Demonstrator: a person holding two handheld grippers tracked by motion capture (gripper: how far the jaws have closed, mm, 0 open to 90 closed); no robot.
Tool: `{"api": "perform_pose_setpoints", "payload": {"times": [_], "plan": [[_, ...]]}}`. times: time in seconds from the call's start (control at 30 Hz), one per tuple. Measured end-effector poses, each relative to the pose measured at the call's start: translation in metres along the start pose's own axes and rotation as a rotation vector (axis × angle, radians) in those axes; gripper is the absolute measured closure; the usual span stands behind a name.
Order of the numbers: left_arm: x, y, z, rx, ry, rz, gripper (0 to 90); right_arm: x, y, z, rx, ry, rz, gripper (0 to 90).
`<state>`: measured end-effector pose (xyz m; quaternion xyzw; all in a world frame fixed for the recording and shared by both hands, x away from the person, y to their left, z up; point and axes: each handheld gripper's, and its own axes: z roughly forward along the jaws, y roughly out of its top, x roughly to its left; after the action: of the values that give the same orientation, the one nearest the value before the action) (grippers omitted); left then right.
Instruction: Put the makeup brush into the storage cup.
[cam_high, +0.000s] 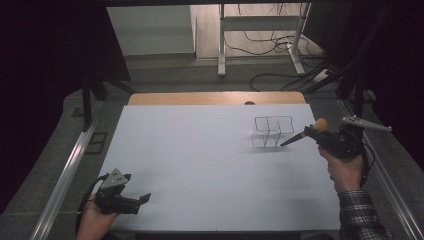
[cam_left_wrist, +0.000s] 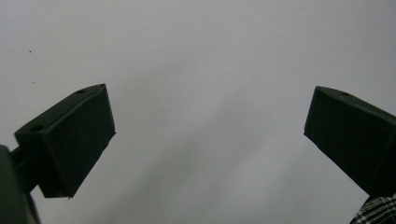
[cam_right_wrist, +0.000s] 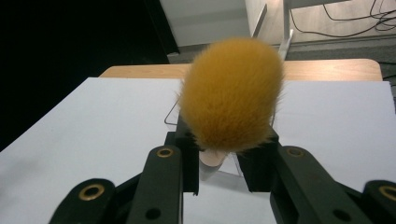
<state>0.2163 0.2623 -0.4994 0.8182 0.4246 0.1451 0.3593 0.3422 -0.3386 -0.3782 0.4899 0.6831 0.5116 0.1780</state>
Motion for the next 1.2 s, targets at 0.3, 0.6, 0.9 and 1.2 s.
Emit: {"api": "perform_pose_setpoints", "payload": {"times": [0.3,0.6,0.9,1.2], "plan": [[0.002,-0.002,-0.001,0.0,0.009,-0.008,2.1,-0.007,0.008,-0.002,-0.01,-0.017,0.007,71.3],[0.003,-0.003,-0.001,0.002,0.008,-0.009,2.1,-0.011,0.018,-0.001,-0.027,-0.037,0.003,71.3],[0.003,-0.003,-0.001,0.001,0.008,-0.008,2.0,-0.015,0.027,0.003,-0.044,-0.053,-0.008,71.3],[0.003,-0.003,-0.001,0.0,0.009,-0.007,1.9,-0.016,0.035,0.008,-0.049,-0.07,-0.018,71.3]]}}
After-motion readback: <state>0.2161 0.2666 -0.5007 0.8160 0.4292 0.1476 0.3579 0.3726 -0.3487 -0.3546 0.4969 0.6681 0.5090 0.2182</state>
